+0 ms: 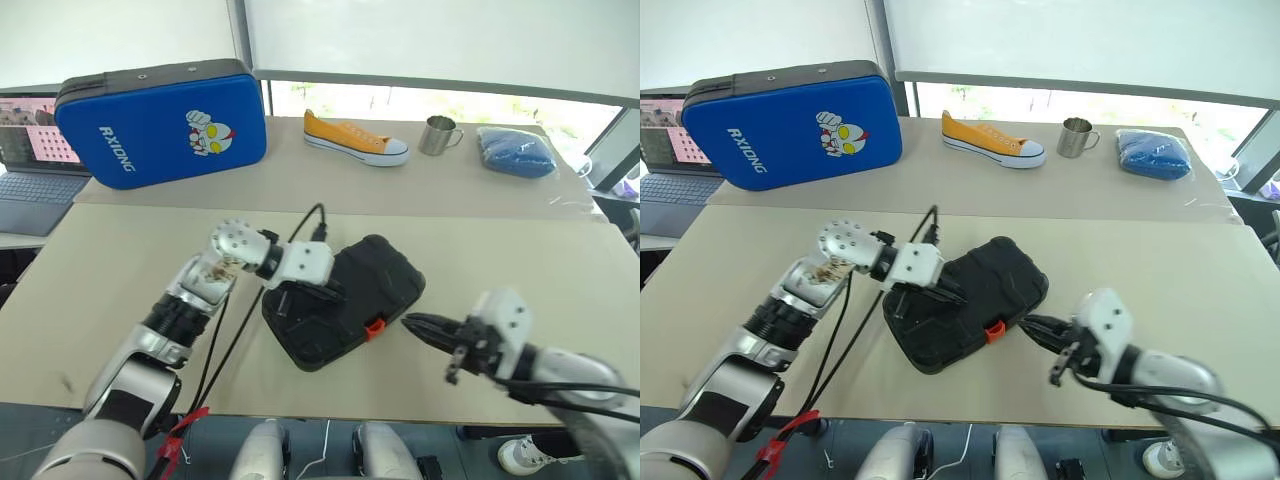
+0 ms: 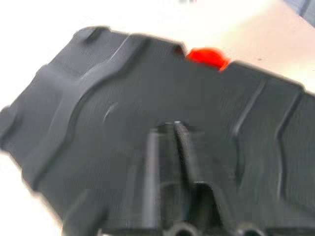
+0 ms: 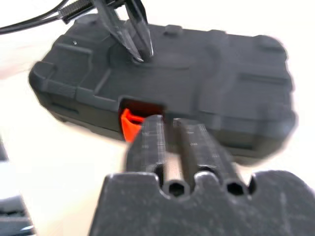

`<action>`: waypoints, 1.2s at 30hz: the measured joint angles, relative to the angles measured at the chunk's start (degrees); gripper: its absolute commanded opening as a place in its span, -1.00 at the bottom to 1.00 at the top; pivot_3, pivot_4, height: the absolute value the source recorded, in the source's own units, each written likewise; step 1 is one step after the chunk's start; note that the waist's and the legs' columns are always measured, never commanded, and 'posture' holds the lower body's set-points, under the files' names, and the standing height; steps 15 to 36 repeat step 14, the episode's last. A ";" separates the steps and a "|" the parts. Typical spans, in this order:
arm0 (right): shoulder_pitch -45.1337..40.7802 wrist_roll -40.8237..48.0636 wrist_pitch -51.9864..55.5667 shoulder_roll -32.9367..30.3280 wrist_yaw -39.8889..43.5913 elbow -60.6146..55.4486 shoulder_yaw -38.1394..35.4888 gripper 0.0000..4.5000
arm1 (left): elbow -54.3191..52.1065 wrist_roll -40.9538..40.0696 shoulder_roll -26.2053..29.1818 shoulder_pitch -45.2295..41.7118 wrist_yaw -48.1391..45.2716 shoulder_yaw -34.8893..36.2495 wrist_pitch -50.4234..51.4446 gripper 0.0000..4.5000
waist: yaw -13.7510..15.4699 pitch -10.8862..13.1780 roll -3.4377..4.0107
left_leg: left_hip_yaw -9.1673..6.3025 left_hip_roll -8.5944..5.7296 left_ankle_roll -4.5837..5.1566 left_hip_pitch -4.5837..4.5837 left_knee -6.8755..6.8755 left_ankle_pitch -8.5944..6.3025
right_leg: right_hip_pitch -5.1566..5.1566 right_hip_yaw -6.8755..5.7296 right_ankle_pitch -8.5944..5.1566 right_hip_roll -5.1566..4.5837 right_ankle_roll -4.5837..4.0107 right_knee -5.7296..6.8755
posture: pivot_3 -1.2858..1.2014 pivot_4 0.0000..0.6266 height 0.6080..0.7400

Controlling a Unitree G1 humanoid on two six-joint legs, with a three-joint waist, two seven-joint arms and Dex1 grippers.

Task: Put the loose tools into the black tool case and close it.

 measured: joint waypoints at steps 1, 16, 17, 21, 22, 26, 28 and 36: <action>0.50 1.60 0.06 -2.21 2.96 0.73 -2.28 -0.03 | -0.91 -1.47 2.35 1.23 -0.39 1.89 2.70 0.00 | -0.27 0.00 0.00 | -0.01 0.02 0.00 0.01 -0.02 0.00 | -0.01 0.00 -0.02 0.06 -0.03 0.00 | 0.03 -0.52 0.98; -3.36 12.61 2.53 -18.72 26.52 15.73 -12.07 0.99 | -20.91 -21.17 31.97 28.69 -4.77 36.03 31.92 1.00 | 0.83 0.48 -0.13 | 0.03 0.03 -0.01 -0.09 -0.07 -0.01 | -0.12 -0.07 -0.08 -0.30 -0.01 -0.10 | 0.03 -0.52 0.98; -3.36 12.61 2.53 -18.72 26.52 15.73 -12.07 0.99 | -20.91 -21.17 31.97 28.69 -4.77 36.03 31.92 1.00 | 0.83 0.48 -0.13 | 0.03 0.03 -0.01 -0.09 -0.07 -0.01 | -0.12 -0.07 -0.08 -0.30 -0.01 -0.10 | 0.03 -0.52 0.98; -3.36 12.61 2.53 -18.72 26.52 15.73 -12.07 0.99 | -20.91 -21.17 31.97 28.69 -4.77 36.03 31.92 1.00 | 0.83 0.48 -0.13 | 0.03 0.03 -0.01 -0.09 -0.07 -0.01 | -0.12 -0.07 -0.08 -0.30 -0.01 -0.10 | 0.03 -0.52 0.98; -3.36 12.61 2.53 -18.72 26.52 15.73 -12.07 0.99 | -20.91 -21.17 31.97 28.69 -4.77 36.03 31.92 1.00 | 0.83 0.48 -0.13 | 0.03 0.03 -0.01 -0.09 -0.07 -0.01 | -0.12 -0.07 -0.08 -0.30 -0.01 -0.10 | 0.03 -0.52 0.98; -3.36 12.61 2.53 -18.72 26.52 15.73 -12.07 0.99 | -20.91 -21.17 31.97 28.69 -4.77 36.03 31.92 1.00 | 0.83 0.48 -0.13 | 0.03 0.03 -0.01 -0.09 -0.07 -0.01 | -0.12 -0.07 -0.08 -0.30 -0.01 -0.10 | 0.03 -0.52 0.98; -3.36 12.61 2.53 -18.72 26.52 15.73 -12.07 0.99 | -20.91 -21.17 31.97 28.69 -4.77 36.03 31.92 1.00 | 0.83 0.48 -0.13 | 0.03 0.03 -0.01 -0.09 -0.07 -0.01 | -0.12 -0.07 -0.08 -0.30 -0.01 -0.10 | 0.03 -0.52 0.98; -3.36 12.61 2.53 -18.72 26.52 15.73 -12.07 0.99 | -20.91 -21.17 31.97 28.69 -4.77 36.03 31.92 1.00 | 0.83 0.48 -0.13 | 0.03 0.03 -0.01 -0.09 -0.07 -0.01 | -0.12 -0.07 -0.08 -0.30 -0.01 -0.10 | 0.03 -0.52 0.98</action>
